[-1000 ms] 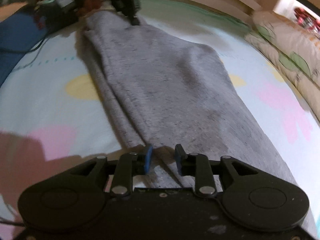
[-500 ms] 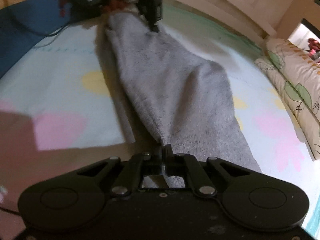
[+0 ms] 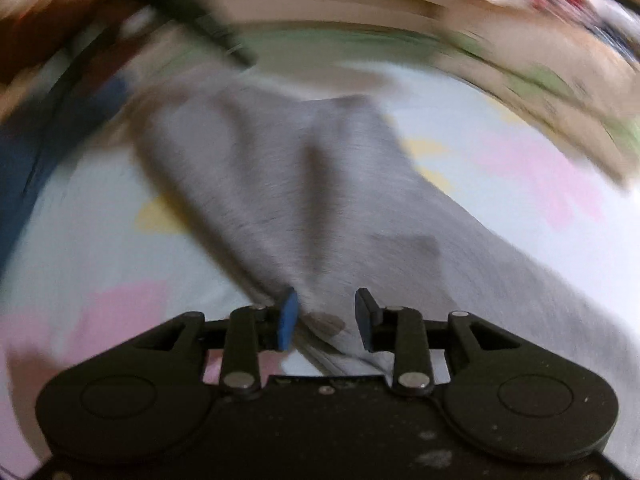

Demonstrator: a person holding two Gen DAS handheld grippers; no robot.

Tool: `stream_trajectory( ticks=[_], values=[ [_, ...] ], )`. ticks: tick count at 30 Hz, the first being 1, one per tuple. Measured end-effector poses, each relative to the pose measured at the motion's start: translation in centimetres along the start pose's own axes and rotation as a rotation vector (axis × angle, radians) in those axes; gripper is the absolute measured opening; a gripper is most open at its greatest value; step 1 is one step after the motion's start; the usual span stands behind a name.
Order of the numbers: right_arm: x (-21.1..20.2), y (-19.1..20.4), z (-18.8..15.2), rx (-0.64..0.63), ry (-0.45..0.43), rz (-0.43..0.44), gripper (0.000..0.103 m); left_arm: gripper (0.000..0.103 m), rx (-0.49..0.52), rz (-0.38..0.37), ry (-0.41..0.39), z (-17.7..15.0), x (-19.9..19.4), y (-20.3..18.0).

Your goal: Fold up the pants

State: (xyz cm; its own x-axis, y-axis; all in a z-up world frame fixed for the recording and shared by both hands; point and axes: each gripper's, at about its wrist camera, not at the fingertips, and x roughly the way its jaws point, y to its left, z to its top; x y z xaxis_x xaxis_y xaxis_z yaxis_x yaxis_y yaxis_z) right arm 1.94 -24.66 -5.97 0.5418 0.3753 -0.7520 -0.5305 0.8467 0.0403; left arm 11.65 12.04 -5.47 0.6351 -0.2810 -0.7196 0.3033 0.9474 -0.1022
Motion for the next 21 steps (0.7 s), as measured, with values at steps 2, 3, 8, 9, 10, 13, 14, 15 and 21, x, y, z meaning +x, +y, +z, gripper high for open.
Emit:
stream_trajectory(
  ticks=[2,3,8,9,10,13,14,15,21],
  values=[
    [-1.1,-2.5,-0.5,0.17,0.007,-0.058,0.033,0.003,0.018,-0.057,0.025,-0.7,0.9,-2.3],
    [-1.8,-3.9,-0.9,0.254,0.01,-0.089,0.033,0.003,0.028,-0.071,0.042,-1.0,1.6,-3.4],
    [-5.1,-10.5,-3.8,0.539,0.026,-0.274,0.033,0.003,0.045,-0.071,0.141,-2.9,4.4,-5.6],
    [-5.8,-11.9,-4.4,0.583,0.027,-0.312,0.033,0.003,0.04,-0.061,0.184,-3.5,5.3,-5.5],
    [-6.3,-13.2,-4.9,0.625,0.028,-0.345,0.033,0.003,0.025,-0.057,0.225,-3.9,6.0,-5.1],
    [-7.9,-17.2,-6.5,0.747,0.02,-0.454,0.033,0.003,-0.036,-0.085,0.186,-4.6,5.8,-4.1],
    [-8.5,-18.4,-7.1,0.782,0.018,-0.483,0.033,0.003,-0.047,-0.087,0.189,-4.6,5.8,-3.9],
    [-8.8,-19.6,-7.7,0.821,0.017,-0.51,0.034,0.003,-0.052,-0.087,0.191,-4.6,5.8,-3.8],
    [-9.6,-24.9,-11.0,1.019,-0.014,-0.579,0.037,0.003,-0.016,-0.074,0.196,-4.4,5.8,-4.4]
  ],
)
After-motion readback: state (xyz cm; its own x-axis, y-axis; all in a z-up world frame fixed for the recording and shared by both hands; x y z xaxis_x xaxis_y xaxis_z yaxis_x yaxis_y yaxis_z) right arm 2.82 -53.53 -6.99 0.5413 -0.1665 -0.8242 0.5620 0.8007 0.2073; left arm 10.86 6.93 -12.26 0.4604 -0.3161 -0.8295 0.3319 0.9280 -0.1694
